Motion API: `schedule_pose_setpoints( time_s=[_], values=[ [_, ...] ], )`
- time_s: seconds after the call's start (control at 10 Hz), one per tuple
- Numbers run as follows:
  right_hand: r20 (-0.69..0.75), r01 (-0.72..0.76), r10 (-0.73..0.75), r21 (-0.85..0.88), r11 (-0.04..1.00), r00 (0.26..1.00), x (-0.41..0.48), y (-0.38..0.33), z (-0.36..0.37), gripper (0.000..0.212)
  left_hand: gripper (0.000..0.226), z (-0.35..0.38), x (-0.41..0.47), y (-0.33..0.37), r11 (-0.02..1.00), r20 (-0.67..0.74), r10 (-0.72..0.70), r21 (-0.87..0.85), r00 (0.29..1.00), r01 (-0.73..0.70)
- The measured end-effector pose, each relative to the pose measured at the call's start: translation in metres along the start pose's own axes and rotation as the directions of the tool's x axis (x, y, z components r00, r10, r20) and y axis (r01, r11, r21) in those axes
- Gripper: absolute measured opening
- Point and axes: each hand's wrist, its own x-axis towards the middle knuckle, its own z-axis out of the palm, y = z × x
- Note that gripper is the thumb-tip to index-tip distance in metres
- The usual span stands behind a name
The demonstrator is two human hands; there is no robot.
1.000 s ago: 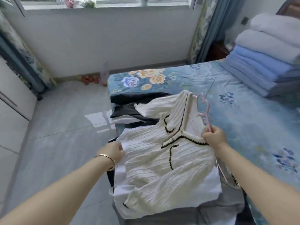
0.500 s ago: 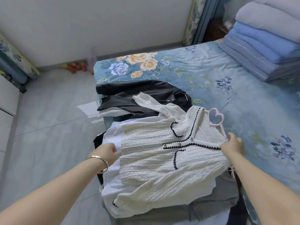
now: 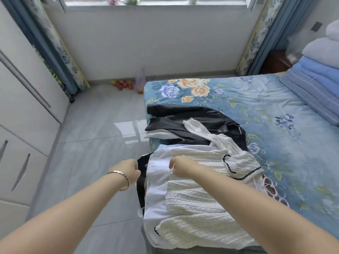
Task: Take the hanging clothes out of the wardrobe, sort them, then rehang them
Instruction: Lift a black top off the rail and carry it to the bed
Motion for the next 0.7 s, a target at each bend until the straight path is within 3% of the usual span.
schedule_pose_setpoints(
  time_s=[0.1,0.3,0.5,0.6,0.7],
  values=[
    [0.001,0.165,-0.167,-0.125,0.978,0.986,0.002,-0.09,-0.01,0.038,0.007,-0.023,-0.021,-0.071,0.99,-0.072,-0.13,-0.06,0.989,0.126],
    [0.077,0.368,-0.363,-0.328,0.87,0.929,-0.015,-0.26,-0.008,0.038,0.014,-0.067,-0.109,-0.227,0.906,-0.172,-0.405,-0.21,0.898,0.368],
    [0.144,0.579,-0.579,-0.422,0.698,0.803,-0.068,-0.443,0.011,0.034,0.026,-0.098,-0.244,-0.358,0.765,-0.276,-0.641,-0.304,0.716,0.568],
    [0.168,0.676,-0.684,-0.434,0.595,0.71,-0.108,-0.536,0.029,0.034,0.027,-0.107,-0.314,-0.425,0.679,-0.341,-0.734,-0.381,0.588,0.627],
    [0.188,0.751,-0.769,-0.446,0.487,0.611,-0.15,-0.62,0.049,0.033,0.03,-0.12,-0.391,-0.482,0.55,-0.318,-0.835,-0.432,0.45,0.715]
  ],
)
